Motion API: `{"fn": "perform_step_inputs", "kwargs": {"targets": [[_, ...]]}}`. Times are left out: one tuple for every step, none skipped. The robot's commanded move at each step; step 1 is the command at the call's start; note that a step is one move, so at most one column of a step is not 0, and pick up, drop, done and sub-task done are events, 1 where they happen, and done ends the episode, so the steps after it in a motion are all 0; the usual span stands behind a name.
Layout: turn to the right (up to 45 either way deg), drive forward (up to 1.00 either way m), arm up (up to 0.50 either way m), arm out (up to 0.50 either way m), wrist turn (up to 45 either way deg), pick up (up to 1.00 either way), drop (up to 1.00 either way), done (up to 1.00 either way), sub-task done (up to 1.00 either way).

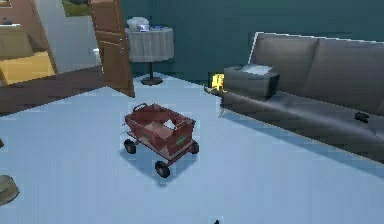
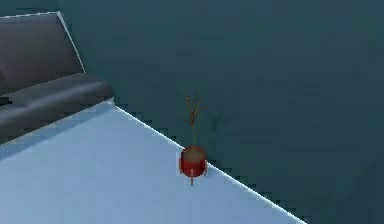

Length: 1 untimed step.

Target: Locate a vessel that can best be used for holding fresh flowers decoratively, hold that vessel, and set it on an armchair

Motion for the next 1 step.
{"fn": "perform_step_inputs", "kwargs": {"targets": [[-21.0, 0.0, 0.0, 0.0, 0.0, 0.0, 0.0, 0.0, 0.0]]}}
